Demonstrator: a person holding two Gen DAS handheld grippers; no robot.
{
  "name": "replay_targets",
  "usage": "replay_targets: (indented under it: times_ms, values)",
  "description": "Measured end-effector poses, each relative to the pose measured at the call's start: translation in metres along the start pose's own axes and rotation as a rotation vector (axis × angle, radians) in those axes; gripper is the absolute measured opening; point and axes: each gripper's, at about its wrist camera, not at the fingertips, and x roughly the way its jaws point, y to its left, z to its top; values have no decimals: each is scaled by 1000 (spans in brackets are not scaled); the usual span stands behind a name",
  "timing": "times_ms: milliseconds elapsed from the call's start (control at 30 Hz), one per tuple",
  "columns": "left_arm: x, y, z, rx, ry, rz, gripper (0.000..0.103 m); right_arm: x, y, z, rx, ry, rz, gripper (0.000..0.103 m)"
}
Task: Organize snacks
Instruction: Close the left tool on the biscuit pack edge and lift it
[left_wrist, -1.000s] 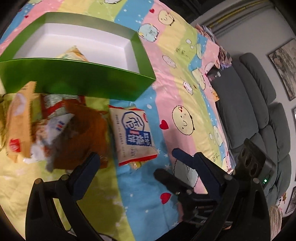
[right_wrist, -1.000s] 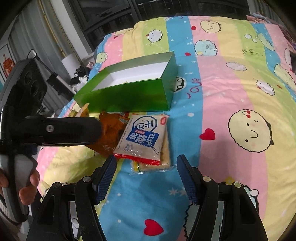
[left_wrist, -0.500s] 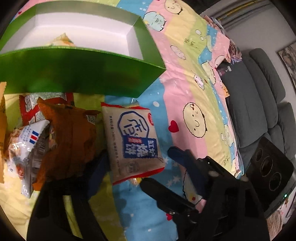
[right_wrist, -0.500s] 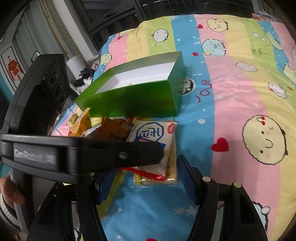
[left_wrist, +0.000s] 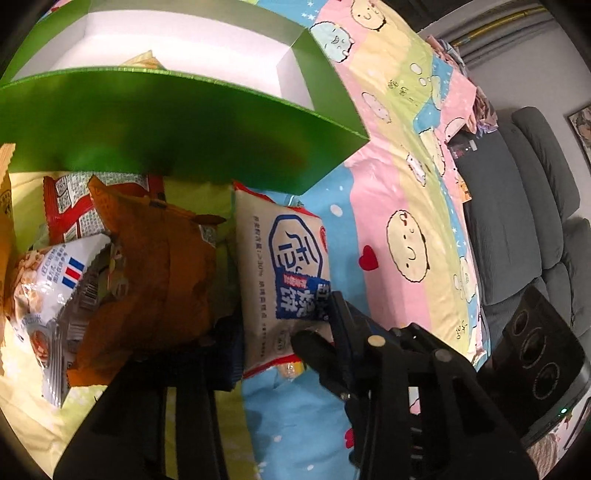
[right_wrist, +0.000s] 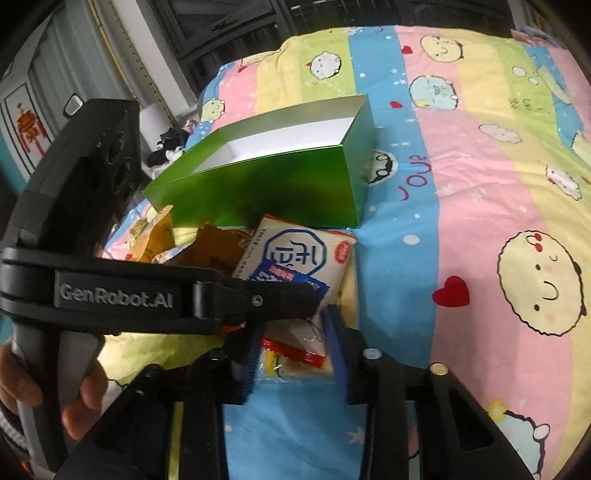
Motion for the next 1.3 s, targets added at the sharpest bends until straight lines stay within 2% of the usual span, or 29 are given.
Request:
replay_targets:
  times_ms: [33, 67, 133, 300, 467, 500, 700, 867, 967, 1033, 1200, 1233, 1300]
  values:
    - [0, 0, 0, 3, -4, -8, 37, -1, -1, -1, 6, -3, 2, 23]
    - [-2, 1, 0, -1, -9, -23, 33, -2, -3, -1, 16, -5, 7, 22]
    - [-4, 3, -1, -11, -10, -39, 30, -4, -7, -3, 37, -8, 24, 17]
    - [-5, 9, -3, -37, -2, -12, 30, -4, -5, -5, 43, -1, 33, 17]
    - [-8, 11, -3, -52, 6, -22, 29, -7, -9, -7, 55, 19, 52, 18]
    - [-9, 11, -3, -58, 5, -27, 29, -7, -8, -7, 43, 24, 49, 18]
    - [-8, 12, 0, -78, 10, -31, 29, -6, 2, -10, -1, 32, 67, 39]
    - [-5, 8, 1, -76, 14, -25, 29, -4, 15, -16, -104, 9, -2, 39]
    - [-6, 11, 1, -80, 15, -29, 28, -4, 19, -17, -133, -4, -43, 31]
    - [-6, 12, 1, -85, 13, -33, 26, -5, 15, -17, -120, -7, -45, 21]
    - [-6, 11, 1, -93, 10, -50, 23, -7, 14, -19, -128, -24, -65, 10]
    - [-8, 10, 1, -90, 7, -63, 19, -8, 16, -20, -132, -33, -73, 8]
    - [-11, 6, 0, -81, 1, -71, 17, -11, 18, -22, -126, -51, -61, 7]
